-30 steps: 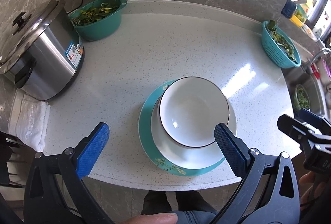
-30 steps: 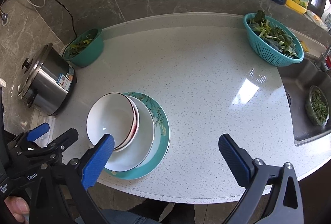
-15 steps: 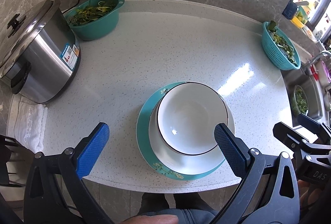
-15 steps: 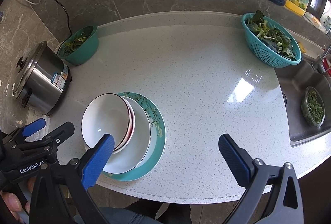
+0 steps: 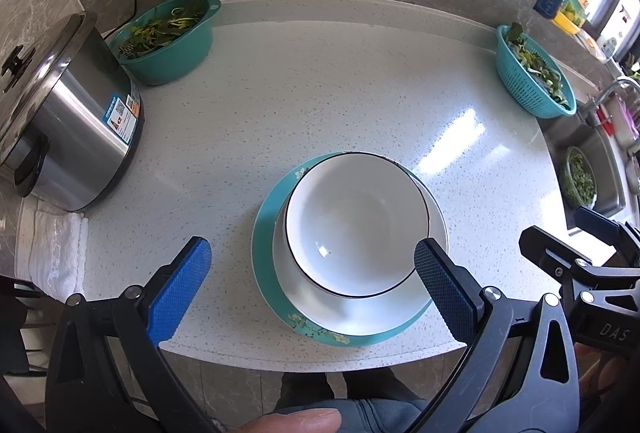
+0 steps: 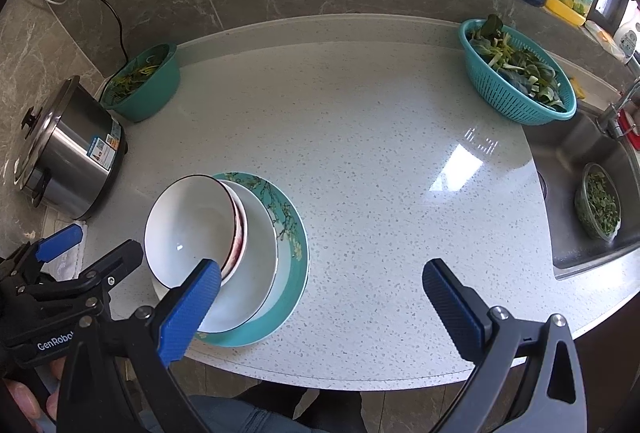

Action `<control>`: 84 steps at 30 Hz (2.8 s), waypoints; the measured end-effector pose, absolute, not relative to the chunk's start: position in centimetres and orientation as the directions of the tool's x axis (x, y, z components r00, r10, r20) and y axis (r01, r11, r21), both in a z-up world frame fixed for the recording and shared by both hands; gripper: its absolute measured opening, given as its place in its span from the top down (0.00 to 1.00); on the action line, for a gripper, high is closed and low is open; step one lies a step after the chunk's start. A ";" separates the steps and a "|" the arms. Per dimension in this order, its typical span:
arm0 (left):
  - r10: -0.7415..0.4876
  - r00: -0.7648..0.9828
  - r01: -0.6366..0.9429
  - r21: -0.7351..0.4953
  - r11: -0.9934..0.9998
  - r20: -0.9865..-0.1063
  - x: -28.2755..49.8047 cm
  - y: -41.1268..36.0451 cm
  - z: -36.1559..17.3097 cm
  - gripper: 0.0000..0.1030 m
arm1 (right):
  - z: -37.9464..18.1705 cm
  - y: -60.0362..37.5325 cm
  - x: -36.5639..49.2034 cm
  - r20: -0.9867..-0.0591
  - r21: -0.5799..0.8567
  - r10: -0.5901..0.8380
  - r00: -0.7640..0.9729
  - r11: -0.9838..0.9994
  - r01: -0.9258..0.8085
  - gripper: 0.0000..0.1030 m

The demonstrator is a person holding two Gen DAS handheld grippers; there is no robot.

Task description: Organize plates and bowls

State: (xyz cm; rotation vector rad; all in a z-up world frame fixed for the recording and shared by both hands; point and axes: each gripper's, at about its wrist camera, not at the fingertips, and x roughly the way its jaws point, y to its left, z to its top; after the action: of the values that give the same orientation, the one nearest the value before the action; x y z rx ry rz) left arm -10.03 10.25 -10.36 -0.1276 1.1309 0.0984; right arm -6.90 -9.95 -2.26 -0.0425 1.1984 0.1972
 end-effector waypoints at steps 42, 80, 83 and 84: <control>0.057 0.418 -0.219 -0.040 0.975 -0.906 -12.1 14.7 -10.6 0.00 | -3.0 -5.7 -7.6 -0.936 0.049 0.127 0.329 0.971 -0.235 0.00; 0.047 0.406 -0.216 -0.046 0.975 -0.912 -11.9 13.2 -11.2 0.00 | -3.1 -6.0 -7.3 -0.939 0.043 0.118 0.323 0.972 -0.231 0.00; 0.047 0.406 -0.216 -0.046 0.975 -0.913 -11.9 13.2 -11.2 0.00 | -3.1 -6.0 -7.3 -0.939 0.043 0.118 0.323 0.972 -0.230 0.00; 0.047 0.406 -0.216 -0.046 0.975 -0.913 -11.9 13.2 -11.2 0.00 | -3.2 -6.1 -7.3 -0.939 0.043 0.118 0.322 0.972 -0.231 0.00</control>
State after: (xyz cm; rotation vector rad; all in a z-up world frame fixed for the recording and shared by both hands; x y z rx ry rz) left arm -11.87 13.18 -11.24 -0.1661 1.1422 0.1666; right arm -7.29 -6.08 -3.18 -0.1053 1.2218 0.2294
